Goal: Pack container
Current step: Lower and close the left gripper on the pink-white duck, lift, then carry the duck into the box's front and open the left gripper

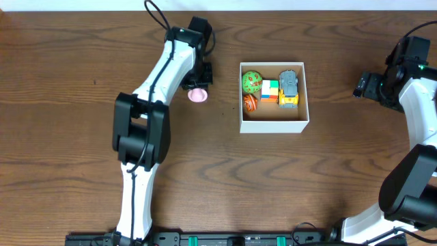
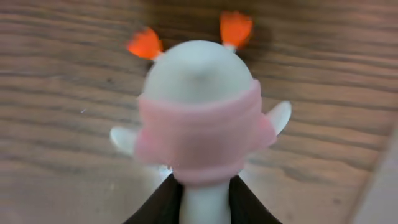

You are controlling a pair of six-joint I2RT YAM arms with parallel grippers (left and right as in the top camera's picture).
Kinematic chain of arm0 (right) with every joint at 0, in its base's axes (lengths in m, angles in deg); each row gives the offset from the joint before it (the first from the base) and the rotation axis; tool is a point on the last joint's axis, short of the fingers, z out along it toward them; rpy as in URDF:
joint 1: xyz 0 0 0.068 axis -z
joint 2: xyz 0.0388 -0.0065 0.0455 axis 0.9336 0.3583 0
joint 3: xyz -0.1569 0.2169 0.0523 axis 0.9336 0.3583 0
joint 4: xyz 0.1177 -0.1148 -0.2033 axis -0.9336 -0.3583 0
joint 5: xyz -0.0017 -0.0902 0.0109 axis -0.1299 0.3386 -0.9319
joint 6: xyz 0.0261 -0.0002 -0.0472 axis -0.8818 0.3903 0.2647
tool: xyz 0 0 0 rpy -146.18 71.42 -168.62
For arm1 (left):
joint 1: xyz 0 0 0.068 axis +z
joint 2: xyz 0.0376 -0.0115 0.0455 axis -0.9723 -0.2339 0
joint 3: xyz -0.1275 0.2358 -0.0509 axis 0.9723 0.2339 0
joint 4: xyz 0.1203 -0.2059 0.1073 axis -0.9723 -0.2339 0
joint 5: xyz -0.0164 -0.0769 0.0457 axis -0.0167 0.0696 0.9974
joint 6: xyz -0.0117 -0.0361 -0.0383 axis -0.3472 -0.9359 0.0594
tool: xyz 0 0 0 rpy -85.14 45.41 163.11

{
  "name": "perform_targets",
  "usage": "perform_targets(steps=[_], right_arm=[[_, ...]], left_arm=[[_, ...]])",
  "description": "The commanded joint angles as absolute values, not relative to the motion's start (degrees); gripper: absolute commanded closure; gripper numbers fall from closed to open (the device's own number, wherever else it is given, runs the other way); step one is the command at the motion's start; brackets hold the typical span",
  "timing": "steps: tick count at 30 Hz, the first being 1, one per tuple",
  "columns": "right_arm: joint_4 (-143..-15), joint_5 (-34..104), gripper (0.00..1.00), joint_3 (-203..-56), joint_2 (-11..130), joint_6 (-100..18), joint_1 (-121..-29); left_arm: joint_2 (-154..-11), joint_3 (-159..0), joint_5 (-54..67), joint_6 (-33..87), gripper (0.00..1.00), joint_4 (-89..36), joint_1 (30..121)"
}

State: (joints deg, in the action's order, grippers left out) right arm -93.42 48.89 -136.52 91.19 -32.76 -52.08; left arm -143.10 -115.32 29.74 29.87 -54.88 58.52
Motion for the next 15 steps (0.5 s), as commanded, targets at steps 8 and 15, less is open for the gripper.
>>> perform_targets(steps=[8, 15], right_arm=[[-93.3, 48.9, 0.01, -136.4, 91.4, -33.8, -51.8], [-93.3, 48.9, 0.01, -136.4, 91.4, -33.8, -51.8]], left_arm=[[-130.5, -115.0, 27.8, 36.5, 0.76, -55.2, 54.6], [-127.8, -115.0, 27.8, 40.9, 0.77, -54.9, 45.4]])
